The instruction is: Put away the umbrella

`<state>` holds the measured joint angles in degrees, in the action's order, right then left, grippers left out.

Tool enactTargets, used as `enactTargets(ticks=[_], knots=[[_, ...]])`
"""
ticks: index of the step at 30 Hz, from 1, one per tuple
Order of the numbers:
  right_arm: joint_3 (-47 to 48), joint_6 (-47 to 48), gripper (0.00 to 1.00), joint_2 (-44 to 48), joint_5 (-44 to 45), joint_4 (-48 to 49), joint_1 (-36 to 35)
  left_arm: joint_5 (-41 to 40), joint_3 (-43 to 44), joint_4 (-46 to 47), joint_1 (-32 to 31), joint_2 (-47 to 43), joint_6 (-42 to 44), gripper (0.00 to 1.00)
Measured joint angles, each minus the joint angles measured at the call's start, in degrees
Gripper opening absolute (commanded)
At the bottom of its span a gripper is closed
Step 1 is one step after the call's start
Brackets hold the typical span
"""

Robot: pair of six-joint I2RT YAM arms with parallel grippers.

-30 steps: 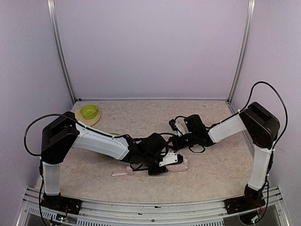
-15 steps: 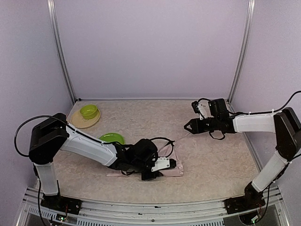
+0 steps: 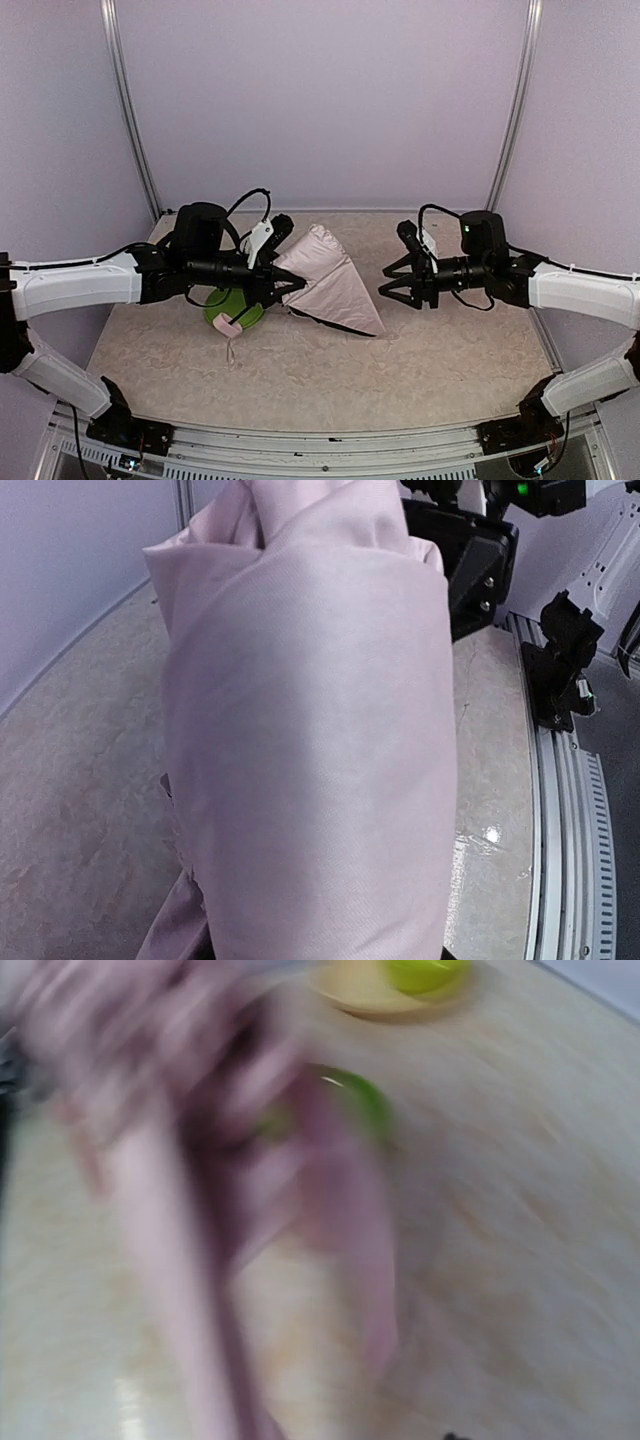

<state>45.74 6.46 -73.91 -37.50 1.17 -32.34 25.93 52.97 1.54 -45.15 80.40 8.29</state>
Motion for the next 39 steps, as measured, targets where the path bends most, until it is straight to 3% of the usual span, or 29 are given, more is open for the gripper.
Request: enactTargets(ticks=[4,9,14,21,25,29,34,39], knots=[[-4.61,1.95,0.57,3.93,-4.26,5.16,-3.93,-1.38,-0.02,-0.76,-0.33,-3.98,-0.85,0.00],[-6.32,-1.40,0.59,3.61,-3.08,13.00,-7.02,-5.35,-0.02,-3.23,-0.70,-6.49,-0.79,0.00],[-6.16,-8.15,0.50,-1.25,2.64,18.38,-9.68,-10.49,-0.04,-4.13,-1.70,-8.26,-0.85,0.00],[-5.44,-21.81,0.62,-9.77,4.81,29.51,-12.94,-16.31,-0.79,-3.67,-3.80,-8.46,-2.14,0.00],[-4.09,-28.65,0.80,-14.82,5.68,38.71,-15.19,-15.43,-2.05,-1.99,-5.60,-8.46,-2.29,0.00],[-0.04,-31.89,0.83,-18.91,5.49,46.40,-17.92,-12.46,-2.45,-0.63,-7.76,-8.46,-2.25,0.00],[1.64,-32.26,0.82,-19.76,2.51,54.25,-19.47,-10.03,-2.45,0.55,-8.20,-8.44,-1.81,0.00],[3.45,-31.28,0.71,-21.18,0.07,56.08,-19.78,-9.84,-1.86,-0.81,-8.81,-8.07,0.22,0.00]])
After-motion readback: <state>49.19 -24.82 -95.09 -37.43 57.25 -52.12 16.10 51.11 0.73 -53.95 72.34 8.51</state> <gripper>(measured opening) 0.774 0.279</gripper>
